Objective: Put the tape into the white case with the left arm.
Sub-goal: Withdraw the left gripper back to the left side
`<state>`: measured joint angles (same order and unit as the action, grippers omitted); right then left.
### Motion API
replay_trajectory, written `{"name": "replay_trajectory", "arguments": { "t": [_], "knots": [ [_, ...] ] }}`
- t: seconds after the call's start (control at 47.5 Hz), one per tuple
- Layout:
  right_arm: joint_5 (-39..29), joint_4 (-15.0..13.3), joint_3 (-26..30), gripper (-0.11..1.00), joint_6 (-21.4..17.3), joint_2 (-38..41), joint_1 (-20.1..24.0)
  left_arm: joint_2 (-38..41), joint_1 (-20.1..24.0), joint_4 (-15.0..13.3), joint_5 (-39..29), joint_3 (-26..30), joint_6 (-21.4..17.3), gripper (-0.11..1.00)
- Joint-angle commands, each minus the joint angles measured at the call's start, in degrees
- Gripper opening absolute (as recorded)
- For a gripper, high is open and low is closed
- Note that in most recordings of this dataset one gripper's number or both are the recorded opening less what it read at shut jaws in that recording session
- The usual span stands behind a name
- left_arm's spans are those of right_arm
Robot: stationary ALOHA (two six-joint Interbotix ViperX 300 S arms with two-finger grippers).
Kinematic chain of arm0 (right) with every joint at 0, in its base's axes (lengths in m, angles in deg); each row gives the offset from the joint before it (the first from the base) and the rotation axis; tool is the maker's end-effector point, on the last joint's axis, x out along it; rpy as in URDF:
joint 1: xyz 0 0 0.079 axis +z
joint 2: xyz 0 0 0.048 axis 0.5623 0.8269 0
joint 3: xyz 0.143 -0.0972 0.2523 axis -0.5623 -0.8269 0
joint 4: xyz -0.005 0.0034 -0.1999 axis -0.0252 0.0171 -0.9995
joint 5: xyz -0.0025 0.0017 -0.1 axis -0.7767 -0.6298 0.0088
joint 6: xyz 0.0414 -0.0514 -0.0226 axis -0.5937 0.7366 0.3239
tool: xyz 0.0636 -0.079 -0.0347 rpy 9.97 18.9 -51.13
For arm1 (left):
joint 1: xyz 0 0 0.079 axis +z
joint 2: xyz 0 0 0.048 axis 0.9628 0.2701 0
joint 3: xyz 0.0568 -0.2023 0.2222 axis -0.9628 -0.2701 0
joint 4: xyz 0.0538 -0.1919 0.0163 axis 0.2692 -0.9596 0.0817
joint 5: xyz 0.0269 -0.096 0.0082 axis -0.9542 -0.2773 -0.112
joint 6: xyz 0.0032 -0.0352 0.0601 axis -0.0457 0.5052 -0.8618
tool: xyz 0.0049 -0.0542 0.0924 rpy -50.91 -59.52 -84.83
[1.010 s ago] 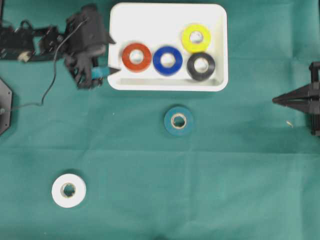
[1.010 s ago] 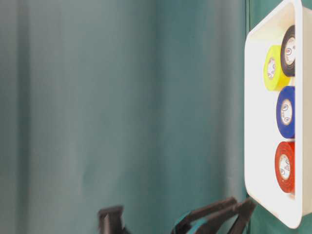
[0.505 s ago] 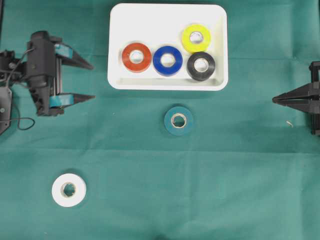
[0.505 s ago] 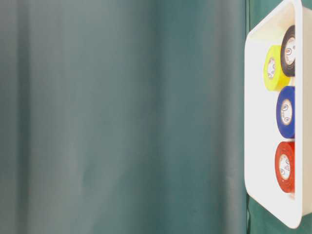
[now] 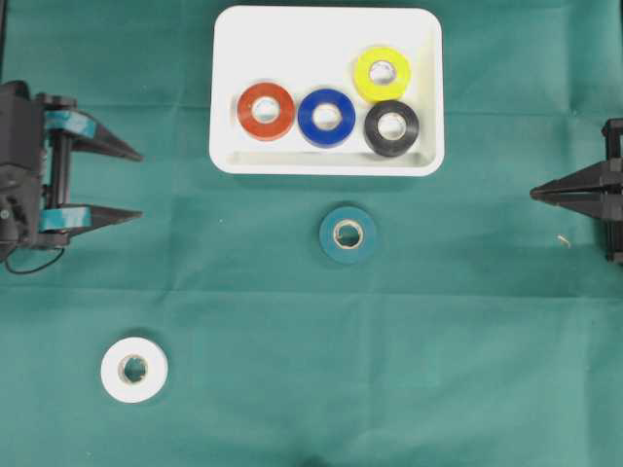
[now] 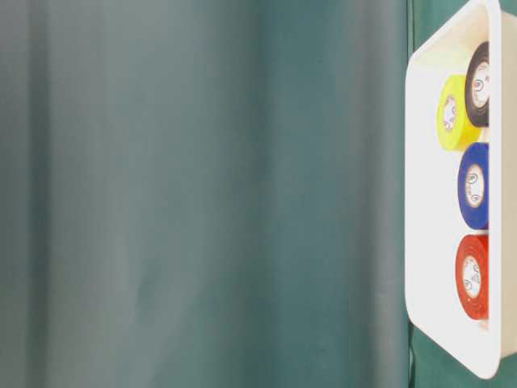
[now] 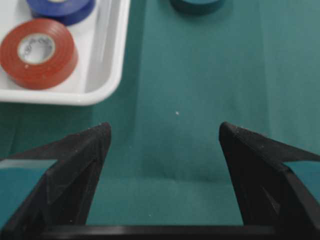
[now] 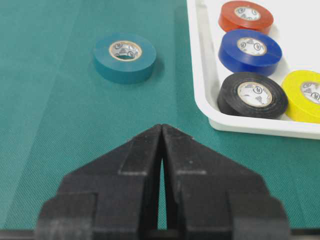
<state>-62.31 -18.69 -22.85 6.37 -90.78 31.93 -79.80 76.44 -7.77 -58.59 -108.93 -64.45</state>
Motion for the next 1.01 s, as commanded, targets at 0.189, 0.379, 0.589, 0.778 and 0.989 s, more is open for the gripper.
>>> {"name": "replay_trajectory", "arguments": {
  "t": [0.189,0.379,0.589,0.778,0.989],
  "knots": [
    [0.5,0.0,0.6,-0.09,-0.1,0.4,-0.3,-3.7,-0.4,-0.2,0.1,-2.0,0.3,0.87],
    [0.5,0.0,0.6,-0.09,-0.1,0.4,-0.5,-3.9,-0.4,-0.2,0.2,-2.0,0.2,0.86],
    [0.5,0.0,0.6,-0.09,-0.1,0.4,-0.4,-3.5,-0.4,-0.2,0.4,-1.9,0.2,0.86],
    [0.6,0.0,0.6,-0.09,-0.1,0.4,-0.5,-0.5,-0.5,-0.2,3.3,-1.1,0.1,0.86],
    [0.9,0.0,0.4,-0.09,-0.1,0.4,-0.5,8.9,-2.8,-0.2,7.0,2.6,-0.2,0.86]
  ]
}}
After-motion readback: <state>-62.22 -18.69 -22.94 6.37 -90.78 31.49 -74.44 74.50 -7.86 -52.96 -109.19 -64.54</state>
